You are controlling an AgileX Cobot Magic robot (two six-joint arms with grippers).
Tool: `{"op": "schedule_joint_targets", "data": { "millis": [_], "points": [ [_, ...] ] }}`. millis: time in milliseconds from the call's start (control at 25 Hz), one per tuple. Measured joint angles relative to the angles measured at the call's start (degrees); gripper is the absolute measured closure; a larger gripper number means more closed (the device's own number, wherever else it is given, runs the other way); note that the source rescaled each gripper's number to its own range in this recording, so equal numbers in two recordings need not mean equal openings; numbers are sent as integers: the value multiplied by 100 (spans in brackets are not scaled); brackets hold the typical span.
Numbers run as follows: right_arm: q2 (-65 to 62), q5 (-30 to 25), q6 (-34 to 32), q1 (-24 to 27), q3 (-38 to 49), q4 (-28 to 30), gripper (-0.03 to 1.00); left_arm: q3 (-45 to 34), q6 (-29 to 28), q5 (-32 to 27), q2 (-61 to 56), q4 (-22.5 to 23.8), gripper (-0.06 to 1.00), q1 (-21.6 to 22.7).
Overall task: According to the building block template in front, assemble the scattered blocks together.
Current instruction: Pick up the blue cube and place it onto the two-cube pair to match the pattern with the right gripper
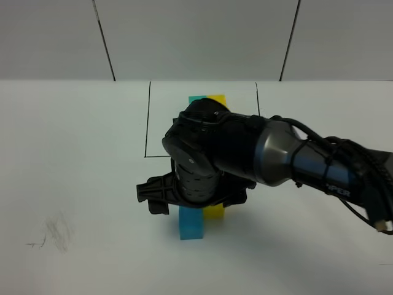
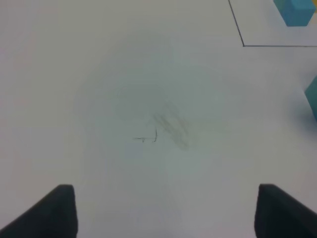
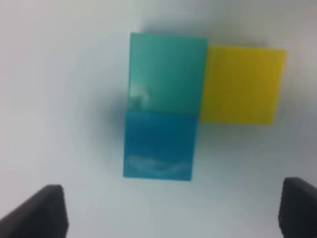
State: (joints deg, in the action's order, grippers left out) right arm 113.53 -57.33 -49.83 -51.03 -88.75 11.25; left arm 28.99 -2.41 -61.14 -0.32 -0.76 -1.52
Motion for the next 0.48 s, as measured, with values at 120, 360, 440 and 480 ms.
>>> {"op": "schedule_joint_targets", "data": {
  "millis": [120,360,440,480],
  "points": [
    [-365,-375,44,53,0,301,16,0,0,0,0,0,35,0],
    [-1397,-969,576,677,0,676,12,0,17,0,0,0,35,0],
    [-1807,-1086,984,1039,0,720,6,0,17,0,0,0,35,0],
    [-2015,-1124,1259,1278,0,730,2,0,17,0,0,0,35,0]
  ]
}}
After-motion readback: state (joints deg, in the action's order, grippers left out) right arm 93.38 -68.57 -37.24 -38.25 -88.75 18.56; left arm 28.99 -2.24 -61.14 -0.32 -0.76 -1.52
